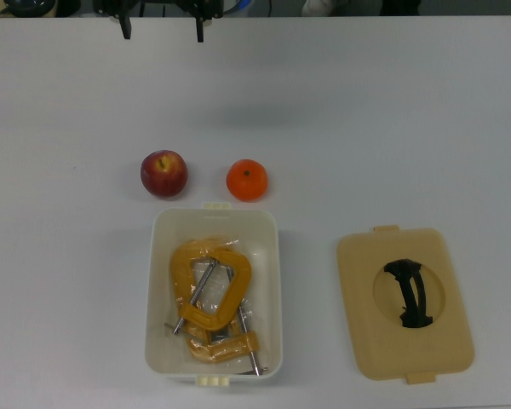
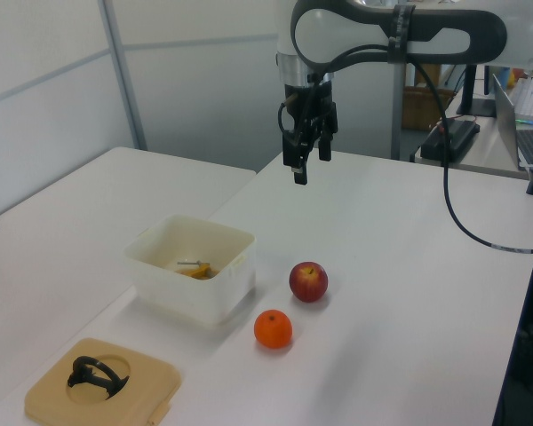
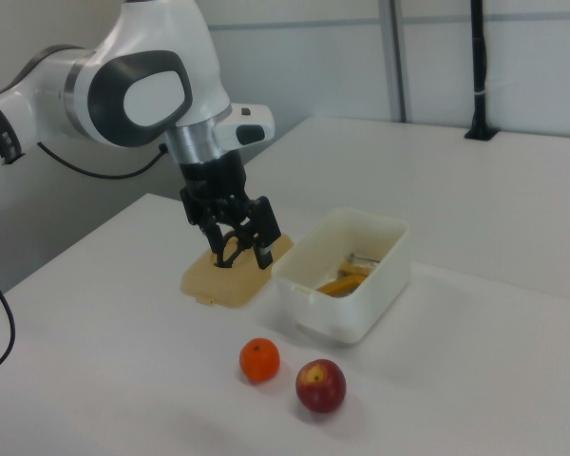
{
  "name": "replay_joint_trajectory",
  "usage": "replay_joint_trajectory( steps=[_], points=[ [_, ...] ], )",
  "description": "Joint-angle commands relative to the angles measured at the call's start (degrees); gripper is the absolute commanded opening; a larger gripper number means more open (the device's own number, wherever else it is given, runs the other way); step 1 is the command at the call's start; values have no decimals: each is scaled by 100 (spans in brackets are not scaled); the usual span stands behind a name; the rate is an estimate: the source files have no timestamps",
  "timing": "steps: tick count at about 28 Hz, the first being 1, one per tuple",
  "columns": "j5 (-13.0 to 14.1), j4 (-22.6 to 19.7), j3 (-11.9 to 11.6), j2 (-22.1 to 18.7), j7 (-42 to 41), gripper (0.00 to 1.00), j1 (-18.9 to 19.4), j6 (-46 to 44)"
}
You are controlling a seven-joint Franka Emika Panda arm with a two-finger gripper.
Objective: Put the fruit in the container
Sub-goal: 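Move the gripper down over the red apple, then close the gripper on the red apple and lift it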
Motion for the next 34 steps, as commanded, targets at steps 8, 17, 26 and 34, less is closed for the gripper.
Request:
replay_joint_trajectory(
  steps=[8, 17, 26, 34],
  points=[
    [-22, -564, 11, 387, -378, 100, 89, 303],
    [-144, -1108, -7, 721, -448, 100, 72, 1032],
    [-522, -1769, -16, 1116, -474, 100, -60, 2386],
    [-751, -1760, -16, 1459, -457, 100, -271, 2808]
  ],
)
